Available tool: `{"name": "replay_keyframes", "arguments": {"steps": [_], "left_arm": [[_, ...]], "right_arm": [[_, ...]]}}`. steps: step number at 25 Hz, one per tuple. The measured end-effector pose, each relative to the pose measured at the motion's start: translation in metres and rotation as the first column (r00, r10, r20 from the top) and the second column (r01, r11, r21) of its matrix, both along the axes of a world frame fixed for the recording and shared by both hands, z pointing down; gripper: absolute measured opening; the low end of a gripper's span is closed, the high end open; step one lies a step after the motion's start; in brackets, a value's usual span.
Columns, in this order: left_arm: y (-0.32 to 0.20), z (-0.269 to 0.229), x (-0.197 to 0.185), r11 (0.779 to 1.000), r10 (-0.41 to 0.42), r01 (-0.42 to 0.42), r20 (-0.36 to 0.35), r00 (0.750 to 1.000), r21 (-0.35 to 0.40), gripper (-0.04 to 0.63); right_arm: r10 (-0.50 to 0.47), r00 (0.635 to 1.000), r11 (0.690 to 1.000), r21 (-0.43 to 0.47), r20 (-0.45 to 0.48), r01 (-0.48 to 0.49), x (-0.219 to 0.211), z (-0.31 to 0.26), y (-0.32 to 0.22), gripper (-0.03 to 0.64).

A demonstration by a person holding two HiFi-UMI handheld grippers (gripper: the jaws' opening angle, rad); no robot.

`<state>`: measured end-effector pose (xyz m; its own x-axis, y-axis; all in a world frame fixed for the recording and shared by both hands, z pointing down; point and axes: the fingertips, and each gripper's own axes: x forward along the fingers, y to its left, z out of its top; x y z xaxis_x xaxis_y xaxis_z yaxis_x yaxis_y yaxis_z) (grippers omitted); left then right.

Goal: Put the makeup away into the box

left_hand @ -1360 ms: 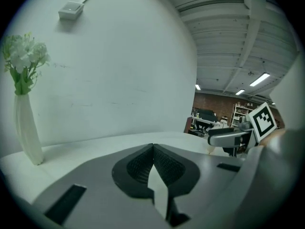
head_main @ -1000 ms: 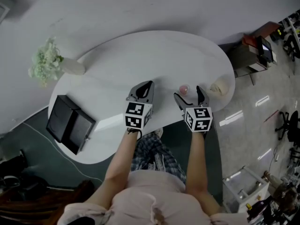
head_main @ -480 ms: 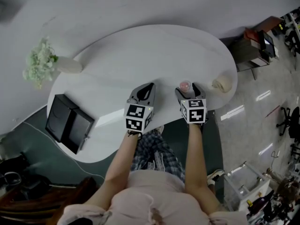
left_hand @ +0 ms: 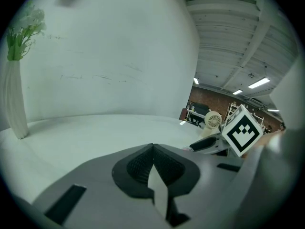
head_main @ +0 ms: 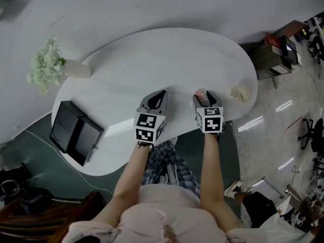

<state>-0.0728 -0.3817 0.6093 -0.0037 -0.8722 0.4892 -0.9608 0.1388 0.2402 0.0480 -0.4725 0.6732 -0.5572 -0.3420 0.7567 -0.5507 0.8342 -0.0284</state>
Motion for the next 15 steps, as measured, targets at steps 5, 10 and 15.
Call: {"name": "replay_keyframes", "arguments": {"steps": [5,10,15], "left_arm": [[0.007,-0.009,-0.011,0.999,-0.030,0.030,0.008,1.000,0.018,0.025],[0.023,-0.029,-0.031,0.994,-0.099,0.097,0.033,0.995,0.056,0.026],[0.064,-0.045,-0.066,0.977,-0.203,0.199,0.051,0.978,0.073,0.025]], "right_arm": [[-0.011,0.999,0.999,0.042,0.037,0.009,-0.009,-0.023,-0.002,0.242],[-0.064,0.995,0.995,0.075,0.072,0.059,-0.034,-0.049,0.007,0.242],[-0.163,0.982,0.984,0.090,0.101,0.154,-0.077,-0.067,0.039,0.242]]}}
